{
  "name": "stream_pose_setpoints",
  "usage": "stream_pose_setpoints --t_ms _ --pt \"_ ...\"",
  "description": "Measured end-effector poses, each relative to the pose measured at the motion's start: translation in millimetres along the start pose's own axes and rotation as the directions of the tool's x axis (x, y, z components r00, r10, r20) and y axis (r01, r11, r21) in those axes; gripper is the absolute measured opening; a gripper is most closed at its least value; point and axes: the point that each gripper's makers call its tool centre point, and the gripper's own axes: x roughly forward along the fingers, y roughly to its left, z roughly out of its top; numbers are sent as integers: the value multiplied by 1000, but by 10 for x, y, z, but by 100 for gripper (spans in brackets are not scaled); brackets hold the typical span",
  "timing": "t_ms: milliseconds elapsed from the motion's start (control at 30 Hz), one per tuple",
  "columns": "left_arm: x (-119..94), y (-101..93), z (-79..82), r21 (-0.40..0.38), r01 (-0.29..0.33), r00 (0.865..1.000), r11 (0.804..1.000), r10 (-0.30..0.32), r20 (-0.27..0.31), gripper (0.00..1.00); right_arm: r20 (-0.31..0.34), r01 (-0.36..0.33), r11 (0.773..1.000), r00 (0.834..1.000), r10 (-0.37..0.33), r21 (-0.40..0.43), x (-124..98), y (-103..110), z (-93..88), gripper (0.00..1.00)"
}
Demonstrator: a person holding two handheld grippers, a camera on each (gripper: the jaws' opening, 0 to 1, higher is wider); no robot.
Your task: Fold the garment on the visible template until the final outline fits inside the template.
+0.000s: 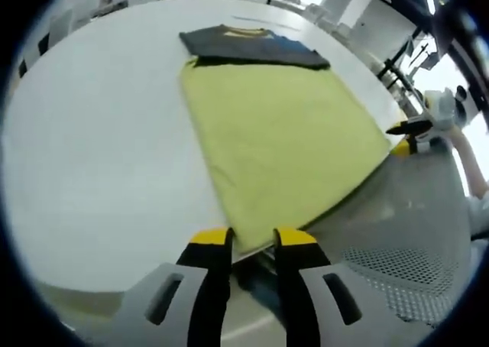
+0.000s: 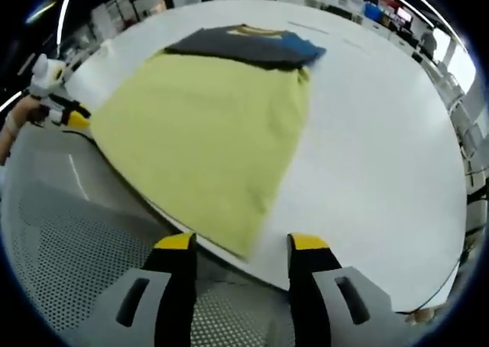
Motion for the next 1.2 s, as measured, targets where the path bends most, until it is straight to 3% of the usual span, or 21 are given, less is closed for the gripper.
stream_pose_setpoints --t_ms 300,600,800,1067,1200 --pt "7 5 -2 8 -2 1000 1000 2 3 20 10 -89 994 996 89 71 -14 127 18 39" --pt "9 9 18 -26 20 1000 999 -20 14 21 24 -79 993 997 77 92 -3 96 38 37" --pt "3 17 28 -61 30 999 998 -28 36 21 36 -47 987 998 42 156 13 29 57 32" --pt "19 1 30 -22 7 1000 1000 -7 3 19 29 -19 997 999 16 76 33 44 60 30" --pt "27 2 31 -7 6 1000 1000 -6 -8 18 30 -9 997 1000 6 77 35 22 66 28"
